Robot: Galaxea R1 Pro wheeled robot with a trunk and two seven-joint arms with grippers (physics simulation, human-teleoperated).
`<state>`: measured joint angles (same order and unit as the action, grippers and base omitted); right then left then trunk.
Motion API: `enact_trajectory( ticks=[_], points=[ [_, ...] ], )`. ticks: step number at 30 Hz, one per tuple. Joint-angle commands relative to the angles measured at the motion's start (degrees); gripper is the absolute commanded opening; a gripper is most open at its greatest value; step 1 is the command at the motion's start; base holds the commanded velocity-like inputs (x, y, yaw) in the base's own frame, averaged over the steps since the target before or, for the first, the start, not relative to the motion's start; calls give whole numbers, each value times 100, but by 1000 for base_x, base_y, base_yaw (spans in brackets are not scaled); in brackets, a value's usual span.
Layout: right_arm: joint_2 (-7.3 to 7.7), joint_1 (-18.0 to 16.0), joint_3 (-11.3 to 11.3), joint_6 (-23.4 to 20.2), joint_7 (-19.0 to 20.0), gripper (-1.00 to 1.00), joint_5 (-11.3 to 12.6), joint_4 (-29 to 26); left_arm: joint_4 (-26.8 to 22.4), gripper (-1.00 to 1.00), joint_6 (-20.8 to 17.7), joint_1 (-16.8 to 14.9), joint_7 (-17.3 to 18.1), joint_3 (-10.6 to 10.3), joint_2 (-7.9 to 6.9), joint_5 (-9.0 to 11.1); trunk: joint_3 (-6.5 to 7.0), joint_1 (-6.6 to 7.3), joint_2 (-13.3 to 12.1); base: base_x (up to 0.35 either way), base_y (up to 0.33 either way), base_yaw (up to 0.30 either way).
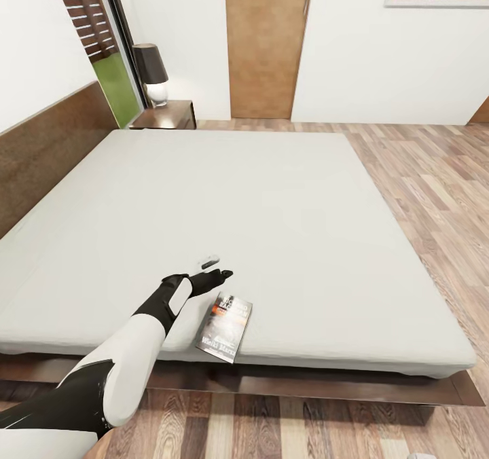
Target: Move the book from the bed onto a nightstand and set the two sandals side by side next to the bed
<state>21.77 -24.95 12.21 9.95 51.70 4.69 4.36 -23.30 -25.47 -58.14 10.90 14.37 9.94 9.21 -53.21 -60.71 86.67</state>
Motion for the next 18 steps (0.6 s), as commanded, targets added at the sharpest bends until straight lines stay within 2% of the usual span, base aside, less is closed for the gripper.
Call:
enact_trajectory(
  ticks=[1, 14, 18],
  points=[
    [2, -10, -17, 24, 26, 100, 49, 28, -10, 100, -46, -3, 13, 40, 5, 20, -4, 0, 2, 0, 0, 0],
    [2, -10, -17, 24, 25, 100, 49, 27, -17, 100, -46, -3, 9, 40, 5, 20, -4, 0, 2, 65, -47, 0],
    [2, -10, -19, 24, 26, 100, 49, 26, -10, 100, -46, -1, 9, 40, 5, 20, -4, 0, 2, 105, -138, 0]
  ],
)
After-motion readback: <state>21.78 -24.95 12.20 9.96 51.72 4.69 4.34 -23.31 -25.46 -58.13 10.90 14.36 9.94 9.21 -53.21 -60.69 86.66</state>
